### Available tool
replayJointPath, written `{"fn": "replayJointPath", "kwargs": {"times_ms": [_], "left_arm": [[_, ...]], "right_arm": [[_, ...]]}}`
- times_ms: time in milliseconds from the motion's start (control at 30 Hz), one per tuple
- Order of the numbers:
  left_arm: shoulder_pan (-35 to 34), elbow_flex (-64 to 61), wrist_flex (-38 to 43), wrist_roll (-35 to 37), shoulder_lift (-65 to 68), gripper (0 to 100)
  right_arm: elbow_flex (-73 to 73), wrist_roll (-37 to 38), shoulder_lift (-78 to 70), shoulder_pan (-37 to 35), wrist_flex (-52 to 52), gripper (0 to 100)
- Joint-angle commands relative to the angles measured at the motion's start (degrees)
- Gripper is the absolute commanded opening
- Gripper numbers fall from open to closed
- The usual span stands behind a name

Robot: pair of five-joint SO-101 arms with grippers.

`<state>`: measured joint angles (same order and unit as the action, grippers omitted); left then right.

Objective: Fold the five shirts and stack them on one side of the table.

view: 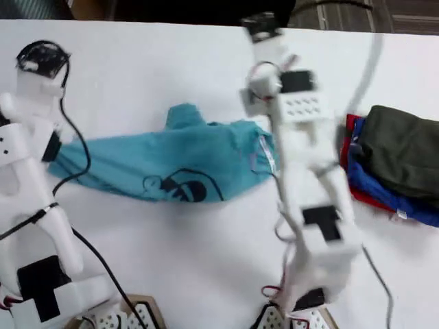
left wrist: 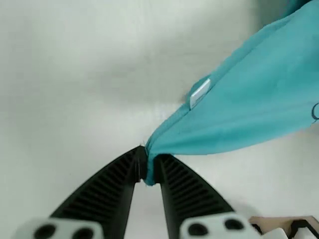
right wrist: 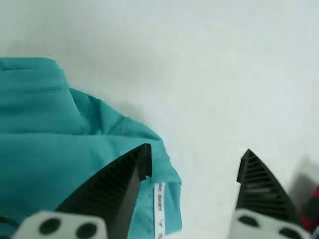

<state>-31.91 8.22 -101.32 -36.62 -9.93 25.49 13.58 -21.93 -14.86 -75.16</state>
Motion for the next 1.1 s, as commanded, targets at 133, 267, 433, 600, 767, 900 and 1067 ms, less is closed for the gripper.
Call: {"fn": "replayJointPath", "kwargs": {"times_ms": [133,267,433,600,767,900,1067], "left_arm": [[-5.89,-7.16,-0.97,-4.48,-2.55,4],[-7.74,-8.84,-0.88,-6.24,-2.46,4],[-10.46,-8.4,0.0,-8.7,-2.37,4],[-13.27,-8.57,-0.18,-9.32,-2.2,4],[-13.27,-8.84,-0.09,-9.32,-2.11,4],[-13.27,-8.84,-0.09,-9.32,-2.11,4],[-12.92,-9.36,-0.09,-8.79,-2.02,4]], "right_arm": [[39.21,-0.18,-30.73,-9.27,-10.77,27.2],[50.73,-0.18,-41.19,-11.74,-19.65,27.2],[51.87,-0.09,-44.26,-13.58,-23.16,27.1],[44.13,0.0,-42.77,-17.36,-23.16,26.9],[36.04,3.69,-40.31,-19.12,-23.08,10.4],[35.6,4.22,-37.14,-16.04,-23.08,3.1],[39.21,4.31,-28.09,-8.84,-22.99,2.1]]}}
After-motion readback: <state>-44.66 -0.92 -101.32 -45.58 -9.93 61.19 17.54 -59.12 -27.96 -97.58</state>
